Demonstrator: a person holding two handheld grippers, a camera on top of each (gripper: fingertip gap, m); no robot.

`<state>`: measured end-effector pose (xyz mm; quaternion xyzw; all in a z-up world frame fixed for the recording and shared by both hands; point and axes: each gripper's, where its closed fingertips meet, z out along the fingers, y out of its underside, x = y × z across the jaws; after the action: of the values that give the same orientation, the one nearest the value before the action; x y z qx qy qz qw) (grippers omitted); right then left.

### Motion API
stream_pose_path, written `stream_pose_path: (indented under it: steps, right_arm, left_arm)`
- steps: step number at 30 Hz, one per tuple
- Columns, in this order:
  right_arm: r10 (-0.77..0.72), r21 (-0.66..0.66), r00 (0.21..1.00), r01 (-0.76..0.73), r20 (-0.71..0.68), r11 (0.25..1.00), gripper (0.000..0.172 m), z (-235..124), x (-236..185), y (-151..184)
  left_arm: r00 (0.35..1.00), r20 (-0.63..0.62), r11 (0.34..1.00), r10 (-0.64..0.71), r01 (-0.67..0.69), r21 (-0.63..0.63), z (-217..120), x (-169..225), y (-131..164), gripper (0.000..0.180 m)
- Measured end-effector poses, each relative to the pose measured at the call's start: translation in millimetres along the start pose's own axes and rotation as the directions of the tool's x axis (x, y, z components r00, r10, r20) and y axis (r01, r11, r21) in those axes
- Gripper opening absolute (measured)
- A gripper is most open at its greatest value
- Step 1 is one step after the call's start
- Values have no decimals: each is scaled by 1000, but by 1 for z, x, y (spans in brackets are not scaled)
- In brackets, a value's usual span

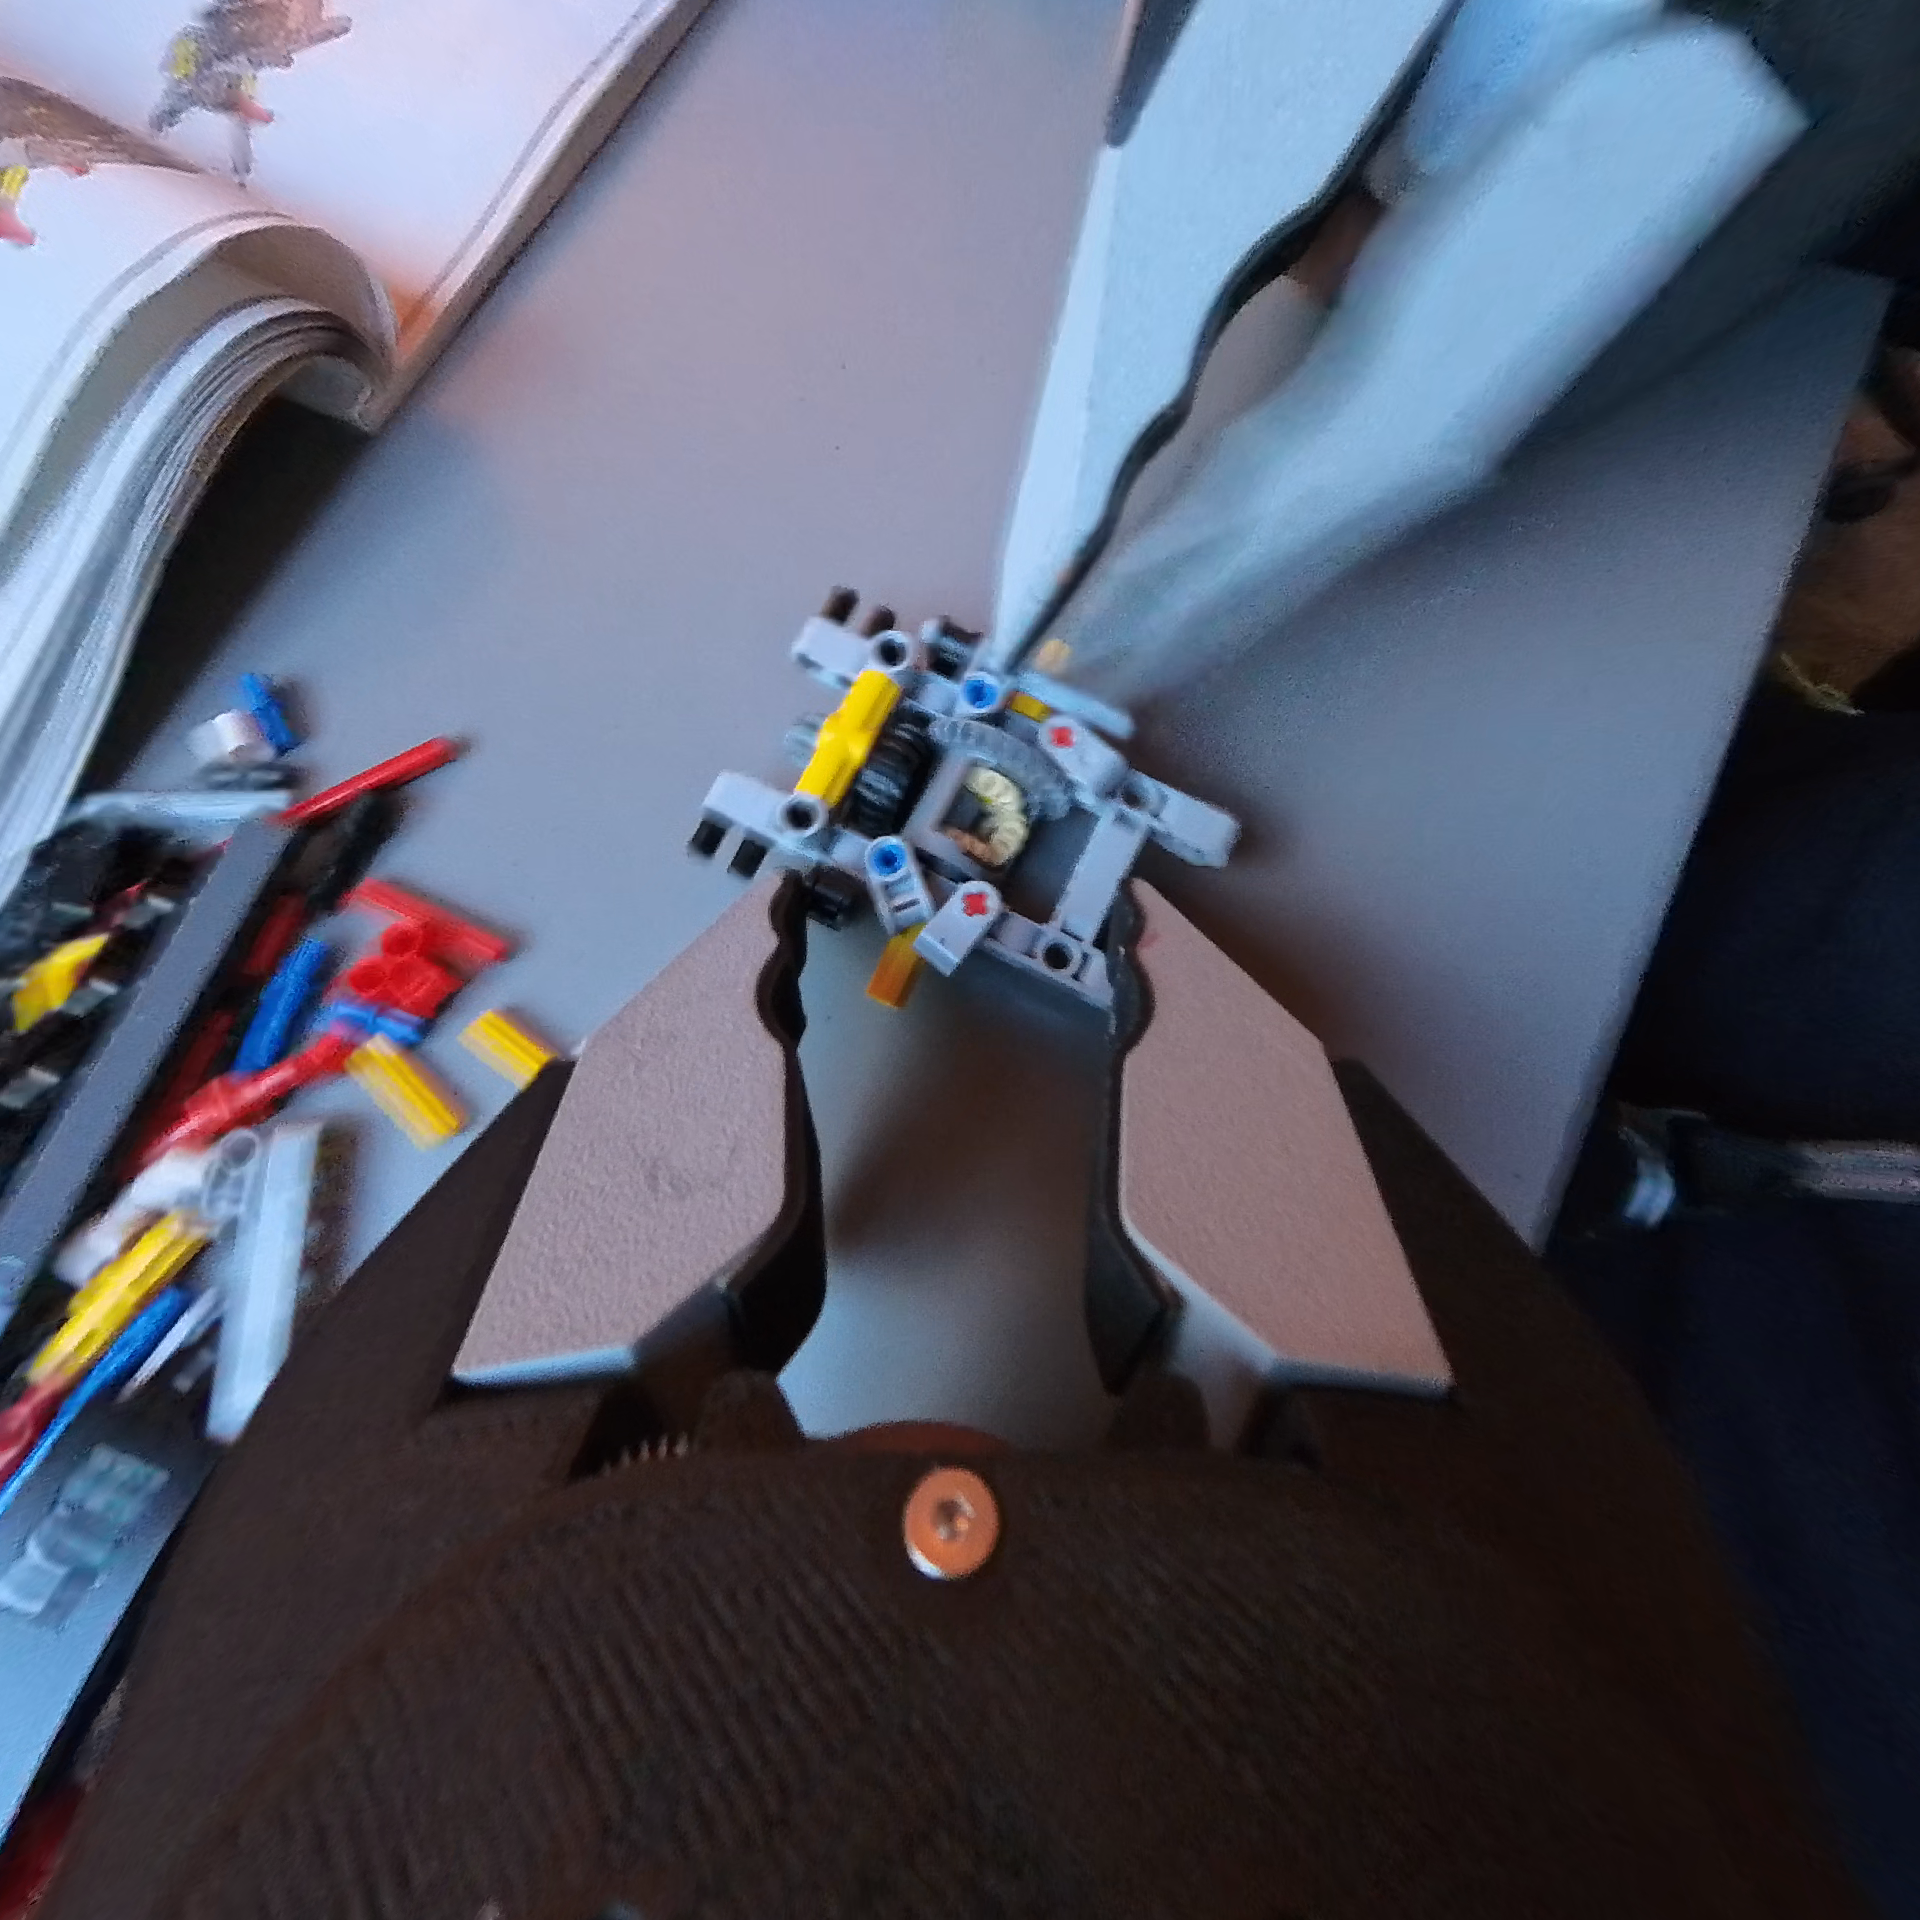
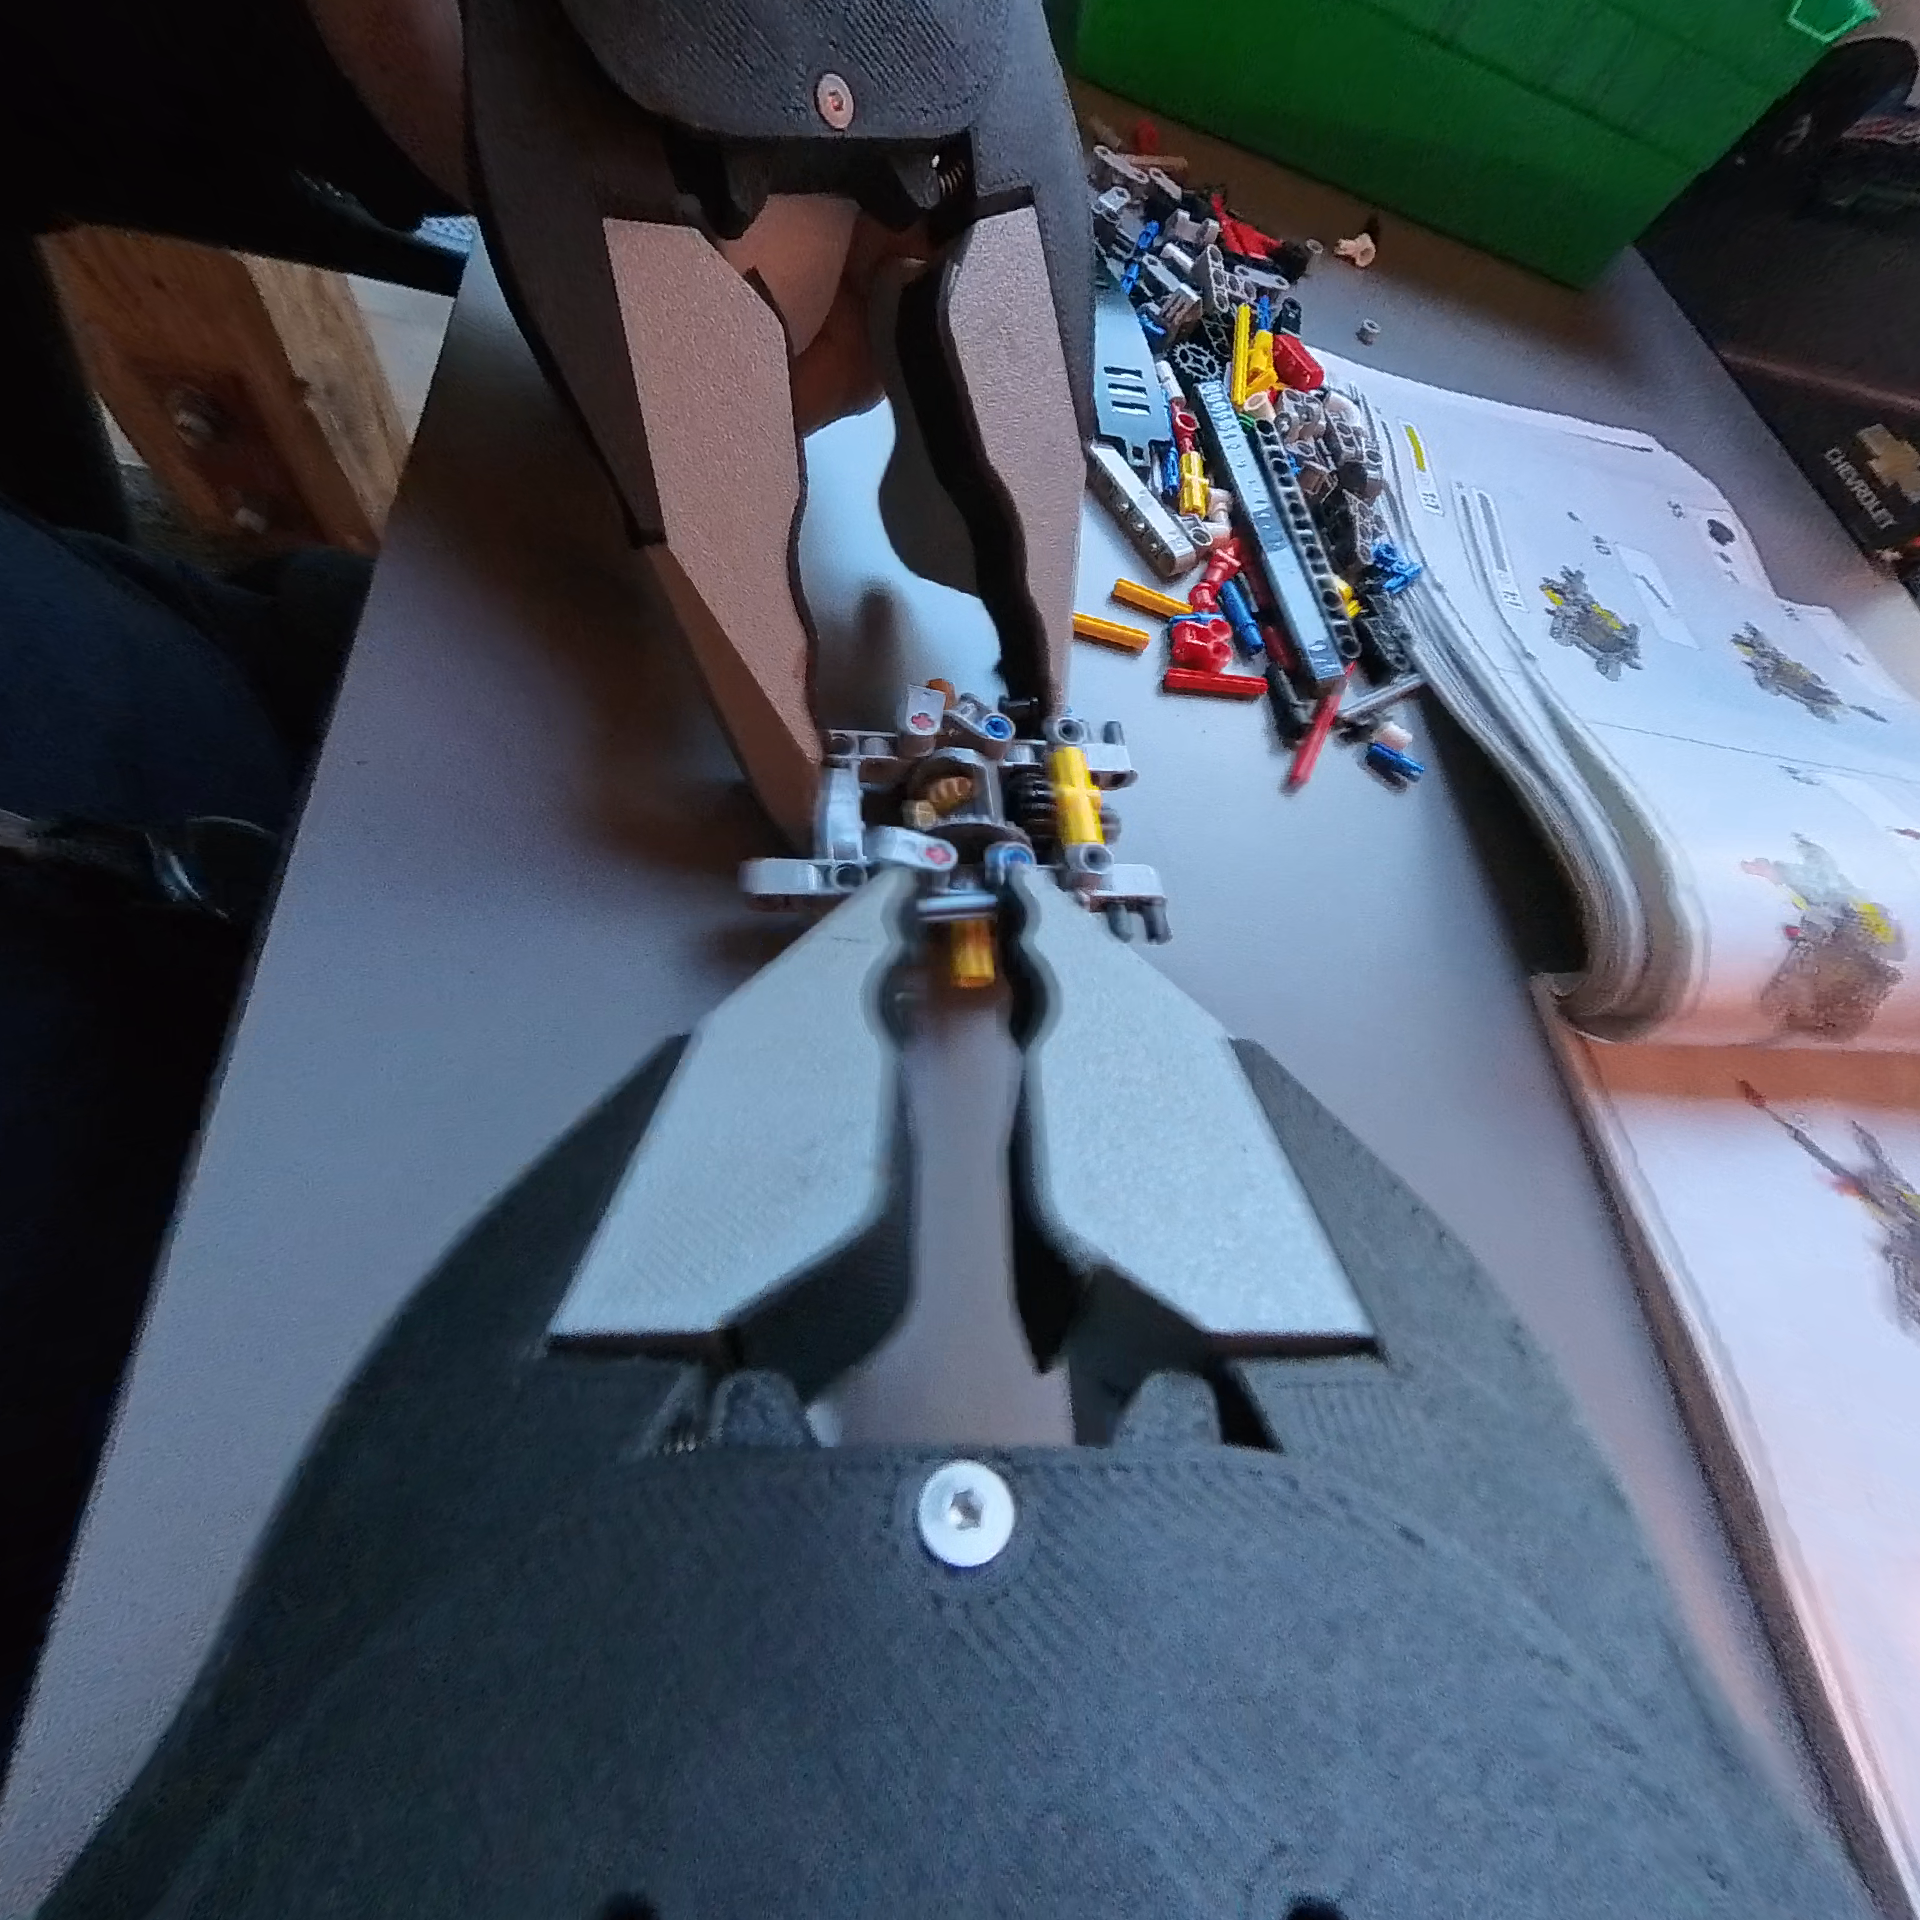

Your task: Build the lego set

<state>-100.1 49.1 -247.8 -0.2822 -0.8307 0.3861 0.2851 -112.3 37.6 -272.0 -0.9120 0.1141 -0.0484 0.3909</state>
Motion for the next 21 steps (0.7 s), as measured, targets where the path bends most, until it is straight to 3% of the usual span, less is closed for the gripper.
stream_pose_path:
  steps: [1,7,8,10,21]
  right_arm:
    - [-1,-2,1000,1,-32,1000,0,-1,5,1]
    - [66,33,998,-66,22,997,1,-6,7,-1]
    - [99,50,995,-100,30,994,23,-8,8,-3]
    - [124,78,990,-130,74,988,28,-13,4,-6]
    - [-57,-8,998,57,-7,998,19,-3,-5,2]
  left_arm:
    - [1000,-19,1000,-10,10,1,1,4,-1,57]
    - [1000,-3,1000,4,-4,2,2,4,-2,57]
    - [1000,-11,1000,-4,4,2,1,4,-2,57]
    - [1000,-18,1000,-12,12,2,1,4,-2,57]
    - [1000,-11,1000,-4,4,2,2,4,-2,57]
